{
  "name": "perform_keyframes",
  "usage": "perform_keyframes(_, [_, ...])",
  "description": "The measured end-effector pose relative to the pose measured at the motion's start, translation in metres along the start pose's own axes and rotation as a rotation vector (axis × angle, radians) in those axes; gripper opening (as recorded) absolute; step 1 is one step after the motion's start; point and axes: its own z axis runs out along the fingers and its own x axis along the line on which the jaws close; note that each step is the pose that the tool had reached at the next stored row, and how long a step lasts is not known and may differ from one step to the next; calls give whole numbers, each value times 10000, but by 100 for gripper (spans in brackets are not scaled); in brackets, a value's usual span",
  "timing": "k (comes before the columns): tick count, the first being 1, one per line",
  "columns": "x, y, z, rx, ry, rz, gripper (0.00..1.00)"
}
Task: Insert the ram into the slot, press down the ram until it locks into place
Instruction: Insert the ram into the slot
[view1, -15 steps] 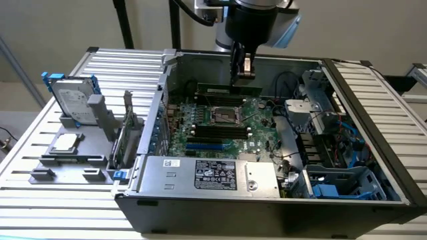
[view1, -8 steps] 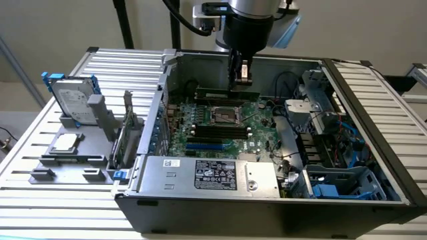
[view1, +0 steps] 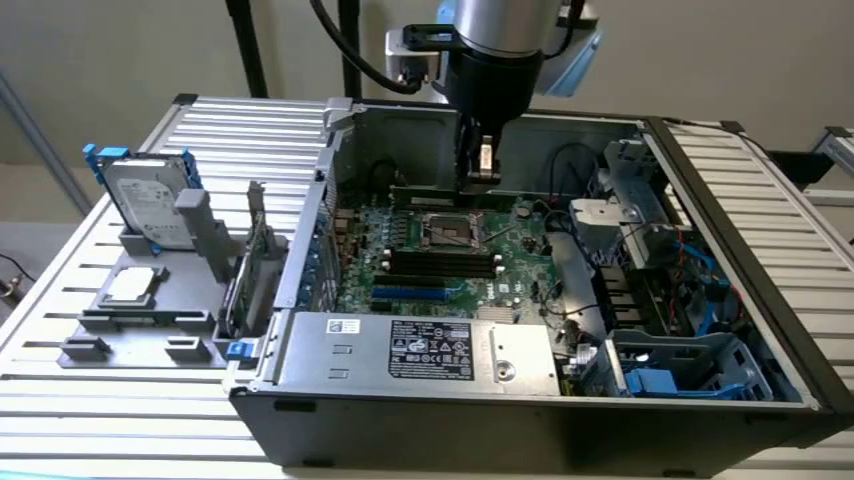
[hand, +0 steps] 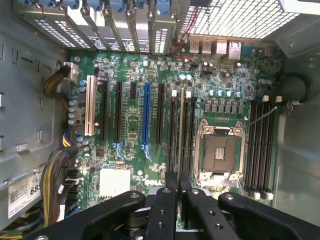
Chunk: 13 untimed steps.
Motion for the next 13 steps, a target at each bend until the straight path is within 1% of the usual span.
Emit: perform_keyframes(13, [13, -9, 236, 1, -1, 0, 13])
